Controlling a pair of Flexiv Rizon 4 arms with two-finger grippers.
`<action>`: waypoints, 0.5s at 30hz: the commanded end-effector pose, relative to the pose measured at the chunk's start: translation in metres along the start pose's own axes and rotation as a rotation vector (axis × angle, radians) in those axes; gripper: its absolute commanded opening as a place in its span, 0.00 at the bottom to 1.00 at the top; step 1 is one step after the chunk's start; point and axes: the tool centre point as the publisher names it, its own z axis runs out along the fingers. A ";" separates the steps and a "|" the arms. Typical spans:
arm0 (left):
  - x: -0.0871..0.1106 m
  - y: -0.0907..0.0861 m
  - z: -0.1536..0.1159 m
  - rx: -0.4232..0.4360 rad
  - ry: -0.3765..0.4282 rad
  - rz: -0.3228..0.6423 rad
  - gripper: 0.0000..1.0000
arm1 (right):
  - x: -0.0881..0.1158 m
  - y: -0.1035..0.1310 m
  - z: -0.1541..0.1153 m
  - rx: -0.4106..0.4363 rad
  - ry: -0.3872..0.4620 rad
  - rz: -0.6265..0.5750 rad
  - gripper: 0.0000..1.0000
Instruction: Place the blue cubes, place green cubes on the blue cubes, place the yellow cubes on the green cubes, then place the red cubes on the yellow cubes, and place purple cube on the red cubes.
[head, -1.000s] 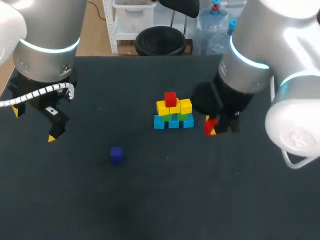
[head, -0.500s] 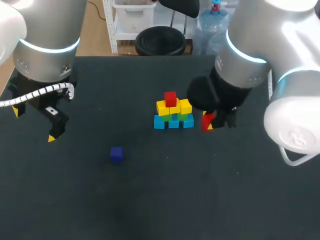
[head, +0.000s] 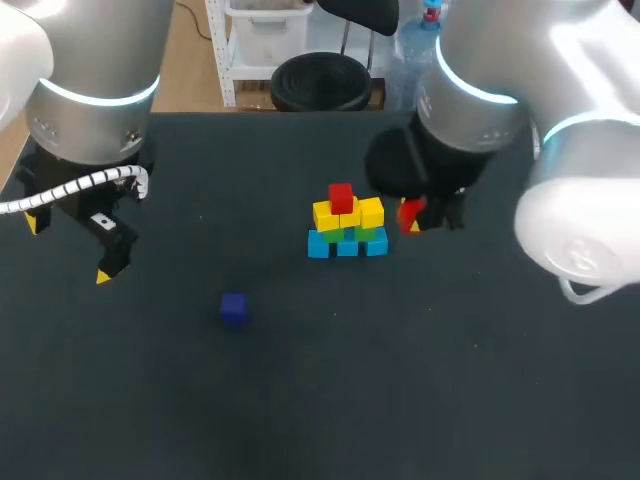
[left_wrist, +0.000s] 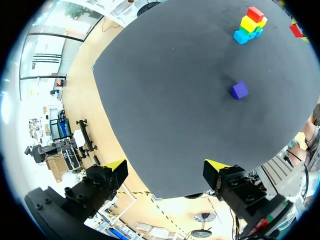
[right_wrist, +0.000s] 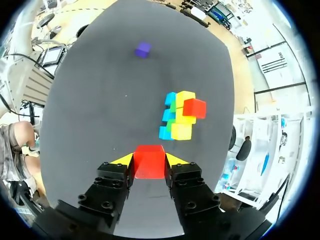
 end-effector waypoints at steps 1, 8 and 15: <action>0.000 0.001 0.000 0.001 0.000 0.002 1.00 | -0.008 -0.018 0.012 -0.025 0.006 0.007 0.00; 0.000 0.001 0.000 0.001 0.000 0.002 1.00 | -0.012 -0.035 0.021 -0.030 -0.007 0.010 0.00; 0.000 0.001 0.000 0.001 0.000 0.002 1.00 | -0.014 -0.050 0.028 -0.038 -0.021 0.003 0.00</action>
